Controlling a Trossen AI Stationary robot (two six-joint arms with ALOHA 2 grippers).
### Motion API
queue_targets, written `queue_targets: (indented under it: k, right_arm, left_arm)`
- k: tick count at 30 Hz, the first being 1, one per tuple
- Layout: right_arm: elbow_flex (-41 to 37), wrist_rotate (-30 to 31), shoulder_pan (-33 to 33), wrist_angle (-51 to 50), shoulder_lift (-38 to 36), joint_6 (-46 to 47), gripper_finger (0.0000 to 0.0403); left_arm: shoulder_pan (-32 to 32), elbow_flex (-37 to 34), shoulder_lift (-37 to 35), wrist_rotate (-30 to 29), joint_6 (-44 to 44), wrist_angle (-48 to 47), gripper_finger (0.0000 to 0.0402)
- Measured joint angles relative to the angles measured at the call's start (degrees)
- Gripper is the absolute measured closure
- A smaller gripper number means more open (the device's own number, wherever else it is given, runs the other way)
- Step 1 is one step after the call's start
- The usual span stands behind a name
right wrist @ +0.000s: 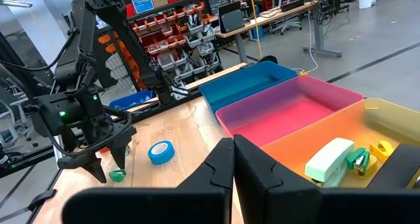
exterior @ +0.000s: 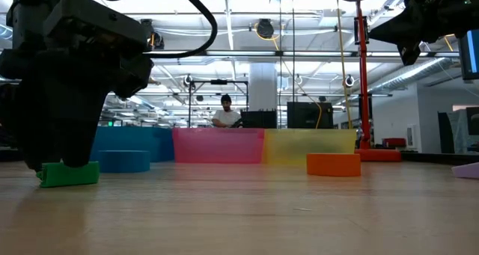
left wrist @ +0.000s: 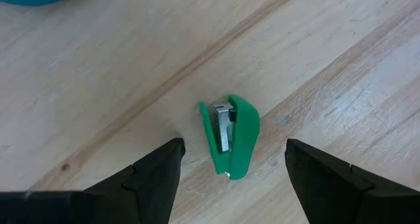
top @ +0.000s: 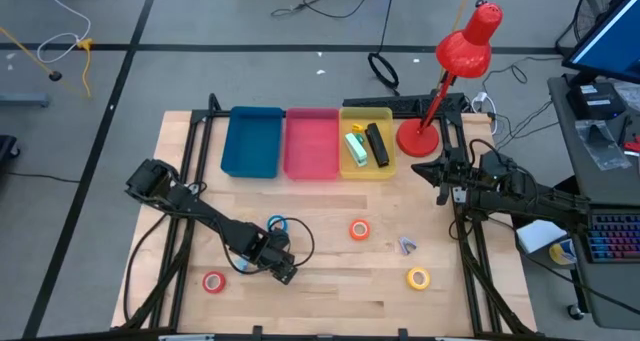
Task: Pick and place Stapler, Stapler remover, tape
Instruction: Put the green stapler into the yellow bin
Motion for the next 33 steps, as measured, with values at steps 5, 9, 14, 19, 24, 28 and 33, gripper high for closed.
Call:
queue_targets:
  k: [5, 9, 14, 19, 24, 28, 33]
  right_arm:
    - [0.00, 0.00, 0.00, 0.00, 0.00, 0.00, 0.0403]
    - [0.00, 0.00, 0.00, 0.00, 0.00, 0.00, 0.0403]
    - [0.00, -0.01, 0.00, 0.00, 0.00, 0.00, 0.0403]
    - [0.02, -0.02, 0.00, 0.00, 0.00, 0.00, 0.0403]
    - [0.02, -0.02, 0.00, 0.02, 0.00, 0.55, 0.0403]
    - [0.02, -0.22, 0.01, 2.77, 0.36, 2.64, 0.0403]
    - [0.02, -8.62, 0.00, 13.62, 3.26, 3.15, 0.0400]
  left_arm:
    - [0.00, -0.02, 0.00, -0.10, -0.02, -0.06, 0.0129]
    - [0.00, -0.04, 0.02, -0.16, -0.02, -0.29, 0.0149]
    - [0.00, -0.15, 0.04, -0.35, -0.02, -1.02, 0.0220]
    - [0.04, -0.22, 0.03, -0.41, -0.02, -1.41, 0.0282]
    - [0.15, -0.37, -1.80, -0.47, 0.45, 0.08, 0.0327]
    - [0.85, -0.31, -6.03, -0.80, 3.19, 2.32, 0.0349]
    - [2.02, -0.29, -12.22, -3.89, 7.58, 9.35, 0.0341]
